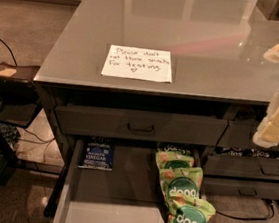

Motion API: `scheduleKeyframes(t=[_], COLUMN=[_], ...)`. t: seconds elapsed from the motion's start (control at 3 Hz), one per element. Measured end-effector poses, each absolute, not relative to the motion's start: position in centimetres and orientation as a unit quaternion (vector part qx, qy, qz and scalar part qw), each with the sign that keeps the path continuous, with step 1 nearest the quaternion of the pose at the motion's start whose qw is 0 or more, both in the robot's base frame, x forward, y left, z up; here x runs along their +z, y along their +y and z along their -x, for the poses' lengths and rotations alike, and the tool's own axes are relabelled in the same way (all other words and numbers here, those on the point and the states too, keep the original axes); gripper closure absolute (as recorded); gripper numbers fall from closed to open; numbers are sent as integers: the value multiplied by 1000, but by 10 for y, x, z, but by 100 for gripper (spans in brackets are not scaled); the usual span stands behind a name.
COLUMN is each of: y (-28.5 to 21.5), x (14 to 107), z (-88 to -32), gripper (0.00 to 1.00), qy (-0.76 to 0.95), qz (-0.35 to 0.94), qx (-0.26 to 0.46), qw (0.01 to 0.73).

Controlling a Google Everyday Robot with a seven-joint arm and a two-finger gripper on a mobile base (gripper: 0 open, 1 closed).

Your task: Pick blue chip bag from middle drawer and place on counter

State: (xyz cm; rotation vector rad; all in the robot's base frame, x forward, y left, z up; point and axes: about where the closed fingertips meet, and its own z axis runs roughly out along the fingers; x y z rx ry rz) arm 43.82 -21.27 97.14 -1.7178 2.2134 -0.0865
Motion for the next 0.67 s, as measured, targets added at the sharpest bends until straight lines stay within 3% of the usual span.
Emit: scheduleKeyframes(t=[0.67], y=[-194], x=[913], z=[-439], gripper=[0], qy=[779], qz=[598], qx=[22], qw=[185])
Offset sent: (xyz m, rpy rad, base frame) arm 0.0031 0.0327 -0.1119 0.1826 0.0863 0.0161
